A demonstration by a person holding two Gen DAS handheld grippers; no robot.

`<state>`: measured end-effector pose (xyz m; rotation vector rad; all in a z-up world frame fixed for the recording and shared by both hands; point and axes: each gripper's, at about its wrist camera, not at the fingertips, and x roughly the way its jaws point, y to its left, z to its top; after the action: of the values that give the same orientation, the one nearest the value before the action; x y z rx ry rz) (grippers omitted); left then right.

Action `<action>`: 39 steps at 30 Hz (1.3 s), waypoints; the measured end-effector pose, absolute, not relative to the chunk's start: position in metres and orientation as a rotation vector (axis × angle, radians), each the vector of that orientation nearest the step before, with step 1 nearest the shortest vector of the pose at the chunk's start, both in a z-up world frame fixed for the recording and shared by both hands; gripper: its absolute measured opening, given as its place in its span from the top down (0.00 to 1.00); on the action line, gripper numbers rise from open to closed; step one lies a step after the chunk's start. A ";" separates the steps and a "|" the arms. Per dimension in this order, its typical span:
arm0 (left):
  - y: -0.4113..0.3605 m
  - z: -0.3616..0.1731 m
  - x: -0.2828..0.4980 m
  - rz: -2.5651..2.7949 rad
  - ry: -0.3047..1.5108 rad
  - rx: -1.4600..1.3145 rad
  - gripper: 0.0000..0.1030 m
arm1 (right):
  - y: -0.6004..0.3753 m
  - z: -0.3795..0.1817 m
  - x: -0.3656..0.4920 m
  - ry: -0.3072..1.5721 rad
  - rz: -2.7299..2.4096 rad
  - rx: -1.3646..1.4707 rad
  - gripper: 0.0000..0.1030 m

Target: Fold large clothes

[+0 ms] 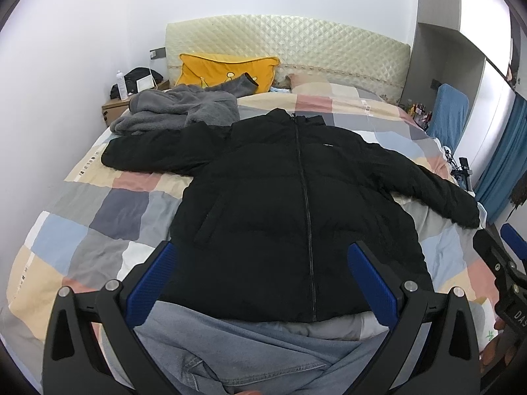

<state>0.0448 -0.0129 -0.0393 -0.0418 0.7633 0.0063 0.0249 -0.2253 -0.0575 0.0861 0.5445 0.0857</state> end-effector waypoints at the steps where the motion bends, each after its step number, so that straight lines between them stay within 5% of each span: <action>1: -0.012 -0.040 0.044 0.005 0.763 -0.043 0.00 | -0.225 -0.058 0.025 0.540 0.087 0.087 0.00; 28: -0.015 -0.031 0.061 -0.071 0.719 -0.044 0.00 | -0.222 -0.043 0.028 0.482 0.080 0.075 0.00; 39: -0.035 0.016 0.084 -0.105 0.657 -0.035 0.00 | -0.241 -0.004 0.050 0.423 0.055 0.083 0.00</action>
<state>0.0839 -0.0353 0.0160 -0.0347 0.6567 -0.1047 0.0497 -0.2410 -0.0043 0.0828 0.4233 0.0545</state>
